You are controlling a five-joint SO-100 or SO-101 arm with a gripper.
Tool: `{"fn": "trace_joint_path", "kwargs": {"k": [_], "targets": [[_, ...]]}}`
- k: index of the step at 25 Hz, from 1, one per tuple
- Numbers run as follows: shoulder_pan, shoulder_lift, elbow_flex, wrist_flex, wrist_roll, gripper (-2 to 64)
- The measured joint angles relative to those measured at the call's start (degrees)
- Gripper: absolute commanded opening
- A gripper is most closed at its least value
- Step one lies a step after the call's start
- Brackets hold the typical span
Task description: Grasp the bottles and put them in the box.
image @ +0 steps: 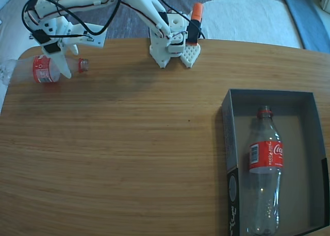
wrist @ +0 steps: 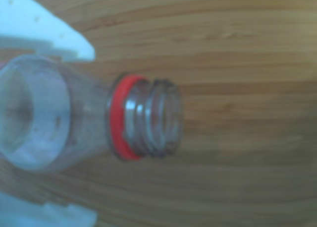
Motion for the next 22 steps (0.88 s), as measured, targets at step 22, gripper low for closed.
{"fn": "trace_joint_path", "kwargs": {"k": [22], "targets": [[1.4, -6.7, 0.0, -6.0, -0.4, 45.8]]}}
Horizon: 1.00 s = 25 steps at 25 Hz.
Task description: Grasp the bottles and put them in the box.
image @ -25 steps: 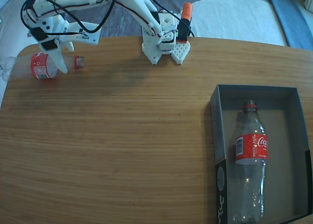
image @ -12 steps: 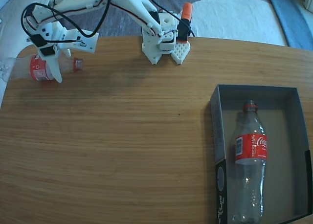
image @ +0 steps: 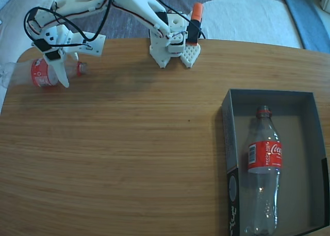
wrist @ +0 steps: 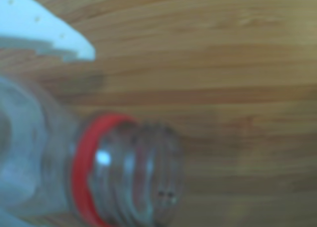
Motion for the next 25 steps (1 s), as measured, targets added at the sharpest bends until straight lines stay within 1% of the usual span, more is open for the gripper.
{"fn": "trace_joint_path", "kwargs": {"k": [1, 6, 9, 17, 18, 22, 25], "targets": [[0.1, 0.0, 0.0, 0.0, 0.0, 44.3], [0.0, 0.0, 0.0, 0.0, 0.0, 29.8], [0.0, 0.0, 0.0, 0.0, 0.0, 24.1], [-0.1, 0.0, 0.0, 0.0, -0.4, 10.2], [-0.1, 0.0, 0.0, 0.0, 0.0, 8.9], [-0.1, 0.0, 0.0, 0.0, -0.1, 7.5], [-0.2, 0.0, 0.0, 0.0, -0.1, 0.9]]}}
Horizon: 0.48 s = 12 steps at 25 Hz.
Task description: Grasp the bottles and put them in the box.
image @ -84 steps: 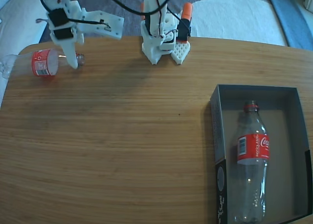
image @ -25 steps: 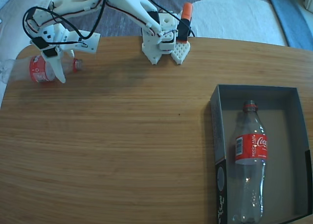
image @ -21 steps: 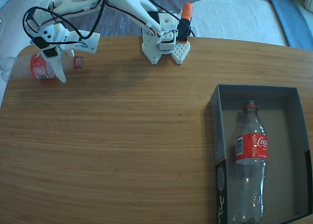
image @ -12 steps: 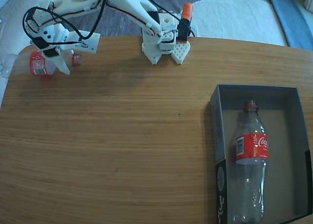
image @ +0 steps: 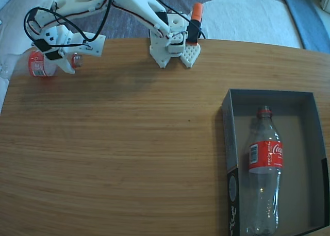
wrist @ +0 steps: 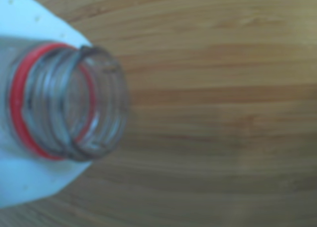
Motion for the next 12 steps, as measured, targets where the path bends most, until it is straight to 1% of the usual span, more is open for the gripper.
{"fn": "trace_joint_path", "kwargs": {"k": [1, 8, 10, 12], "targets": [[-0.1, 0.0, -0.1, 0.0, 0.0, -0.2], [-2.5, -0.1, -5.1, 0.1, 0.0, -0.3], [-3.8, -0.1, -6.9, 0.7, 0.4, -0.3], [-5.5, -0.1, -9.9, 2.6, 0.5, -0.3]]}}
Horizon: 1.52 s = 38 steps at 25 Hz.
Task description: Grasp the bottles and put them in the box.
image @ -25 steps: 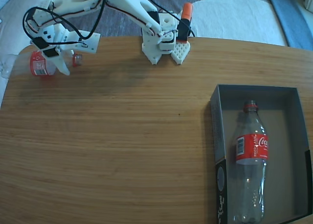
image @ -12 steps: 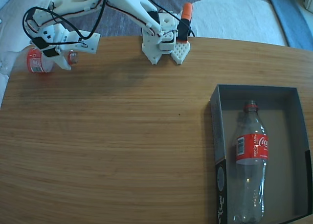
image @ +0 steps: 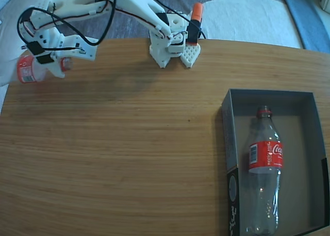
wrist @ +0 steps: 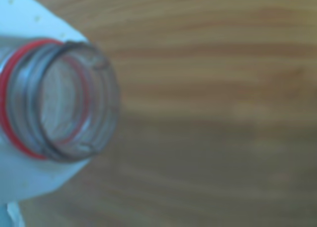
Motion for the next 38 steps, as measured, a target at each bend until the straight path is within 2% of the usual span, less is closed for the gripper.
{"fn": "trace_joint_path", "kwargs": {"k": [3, 10, 18, 29, 38], "targets": [[-2.9, 0.0, -4.3, 4.7, 0.9, -0.3], [-9.8, 0.0, -11.2, 4.7, 7.6, -0.3], [-23.0, 0.0, -18.3, 4.7, 8.2, -0.3], [-39.4, 0.0, -19.9, 4.7, 16.8, -0.3], [-45.8, 0.4, -17.3, 4.7, 17.2, -0.3]]}}
